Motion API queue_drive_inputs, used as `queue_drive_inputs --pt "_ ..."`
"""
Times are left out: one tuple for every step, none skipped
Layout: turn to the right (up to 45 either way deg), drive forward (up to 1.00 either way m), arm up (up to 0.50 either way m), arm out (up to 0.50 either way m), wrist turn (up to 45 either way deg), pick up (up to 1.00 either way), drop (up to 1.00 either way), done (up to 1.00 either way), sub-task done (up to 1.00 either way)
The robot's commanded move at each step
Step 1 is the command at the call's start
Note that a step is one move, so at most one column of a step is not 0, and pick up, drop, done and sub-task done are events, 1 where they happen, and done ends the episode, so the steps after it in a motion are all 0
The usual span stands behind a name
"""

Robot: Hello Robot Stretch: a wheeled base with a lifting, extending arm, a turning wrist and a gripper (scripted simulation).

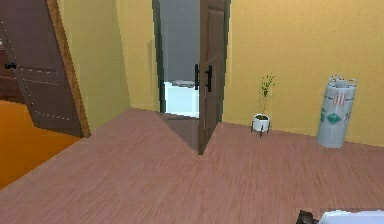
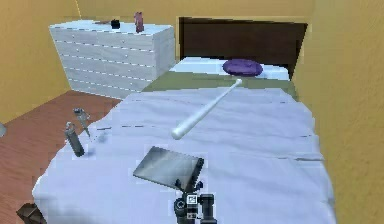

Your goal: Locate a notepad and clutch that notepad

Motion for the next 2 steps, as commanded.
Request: queue_drive_inputs --pt "0.0 0.00 0.10 0.00 0.0 0.00 0.00 0.00 0.00" --pt "0.0 0.00 0.00 0.00 0.0 0.00 0.00 1.00 0.00"
